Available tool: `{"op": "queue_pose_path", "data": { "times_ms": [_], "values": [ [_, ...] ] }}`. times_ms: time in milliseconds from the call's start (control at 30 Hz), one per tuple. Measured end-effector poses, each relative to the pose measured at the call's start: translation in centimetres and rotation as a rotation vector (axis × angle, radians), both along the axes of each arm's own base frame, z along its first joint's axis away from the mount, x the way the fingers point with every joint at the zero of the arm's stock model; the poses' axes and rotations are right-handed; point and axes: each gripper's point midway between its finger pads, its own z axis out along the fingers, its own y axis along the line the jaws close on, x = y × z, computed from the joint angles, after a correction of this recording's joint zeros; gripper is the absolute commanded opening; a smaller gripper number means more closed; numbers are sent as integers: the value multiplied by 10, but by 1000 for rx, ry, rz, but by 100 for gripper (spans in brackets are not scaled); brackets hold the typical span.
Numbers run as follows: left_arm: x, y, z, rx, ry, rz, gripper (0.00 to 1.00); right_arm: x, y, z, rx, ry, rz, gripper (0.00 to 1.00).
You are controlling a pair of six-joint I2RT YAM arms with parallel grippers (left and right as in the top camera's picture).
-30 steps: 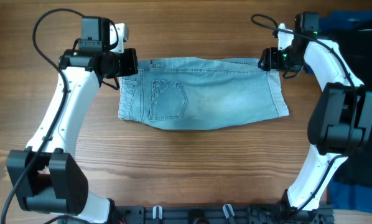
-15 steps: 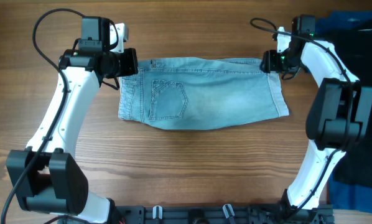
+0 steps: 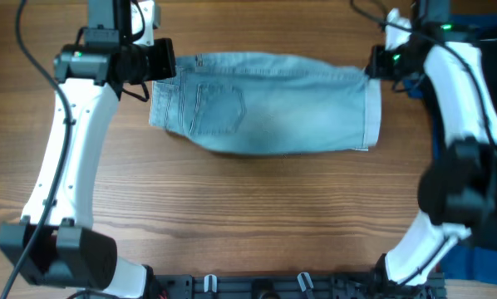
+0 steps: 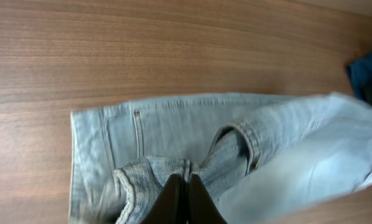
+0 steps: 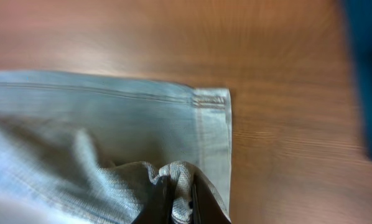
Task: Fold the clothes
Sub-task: 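Lift the shorts with both grippers and shake them out flat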
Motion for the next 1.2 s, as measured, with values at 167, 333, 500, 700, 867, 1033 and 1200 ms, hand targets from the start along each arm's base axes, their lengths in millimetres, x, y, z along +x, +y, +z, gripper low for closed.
{"op": "queue_pose_path", "data": {
  "times_ms": [167, 333, 500, 700, 867, 1033, 1200],
  "values": [
    [-25, 0, 25, -1, -10, -6, 4, -35, 6, 129, -16, -258, 7, 4],
    [-41, 0, 56, -8, -84, -8, 4, -68, 9, 183, -28, -378, 8, 4],
    [-72, 3, 114, -23, -247, -9, 4, -103, 13, 221, -37, -462, 8, 4],
    [-108, 6, 150, -30, -339, -9, 4, -133, 16, 217, -31, -399, 8, 4],
    [-104, 6, 142, -34, -305, -2, 4, -135, 16, 213, -28, -378, 8, 4],
    [-110, 2, 160, -52, -358, -5, 4, -150, 18, 233, -34, -445, 6, 4],
    [-151, -15, 207, -86, -501, -76, 4, -192, 22, 277, -33, -596, -14, 4]
  ]
}}
